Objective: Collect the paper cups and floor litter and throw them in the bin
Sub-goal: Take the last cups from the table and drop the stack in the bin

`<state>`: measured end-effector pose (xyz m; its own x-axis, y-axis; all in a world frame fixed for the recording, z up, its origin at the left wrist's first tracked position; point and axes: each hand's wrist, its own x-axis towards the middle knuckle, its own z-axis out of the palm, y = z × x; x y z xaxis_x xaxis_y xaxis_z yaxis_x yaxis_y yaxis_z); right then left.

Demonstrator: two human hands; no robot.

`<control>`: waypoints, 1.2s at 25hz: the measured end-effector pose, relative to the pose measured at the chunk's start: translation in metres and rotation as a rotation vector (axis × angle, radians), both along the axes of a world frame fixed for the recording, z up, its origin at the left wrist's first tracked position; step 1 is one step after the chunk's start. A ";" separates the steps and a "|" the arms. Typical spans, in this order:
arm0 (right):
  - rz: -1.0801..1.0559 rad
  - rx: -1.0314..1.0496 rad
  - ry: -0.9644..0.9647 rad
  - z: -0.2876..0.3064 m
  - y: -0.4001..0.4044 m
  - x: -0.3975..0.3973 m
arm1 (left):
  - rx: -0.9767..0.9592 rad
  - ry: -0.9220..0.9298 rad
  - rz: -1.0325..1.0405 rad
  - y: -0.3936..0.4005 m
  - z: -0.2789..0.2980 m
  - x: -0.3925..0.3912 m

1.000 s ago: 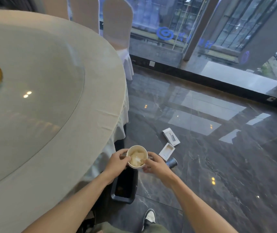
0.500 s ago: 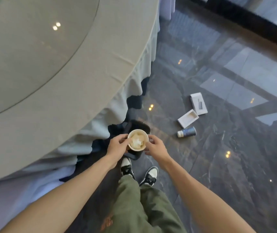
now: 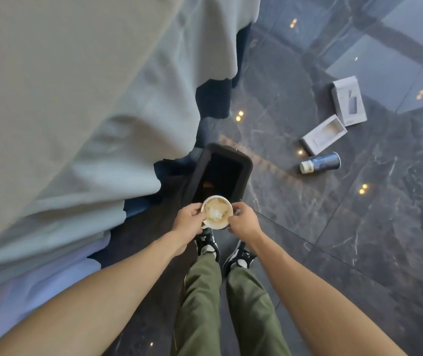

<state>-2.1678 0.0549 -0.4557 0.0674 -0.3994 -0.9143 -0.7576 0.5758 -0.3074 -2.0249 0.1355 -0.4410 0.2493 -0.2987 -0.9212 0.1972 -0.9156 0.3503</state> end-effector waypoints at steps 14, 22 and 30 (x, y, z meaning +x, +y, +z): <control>0.036 0.095 -0.037 -0.042 -0.003 0.001 | 0.078 0.011 -0.070 -0.021 -0.051 0.004; 0.331 -0.033 -0.068 0.014 -0.034 -0.005 | -0.049 -0.170 -0.270 -0.042 -0.007 0.005; 0.565 -0.334 0.140 0.132 -0.111 -0.072 | -0.224 -0.297 -0.607 -0.106 0.101 -0.012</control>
<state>-2.2403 -0.0562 -0.3236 0.2387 -0.6004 -0.7633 -0.9604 -0.0296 -0.2770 -2.0366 0.0292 -0.3395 0.2101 -0.6388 -0.7402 -0.4577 -0.7332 0.5029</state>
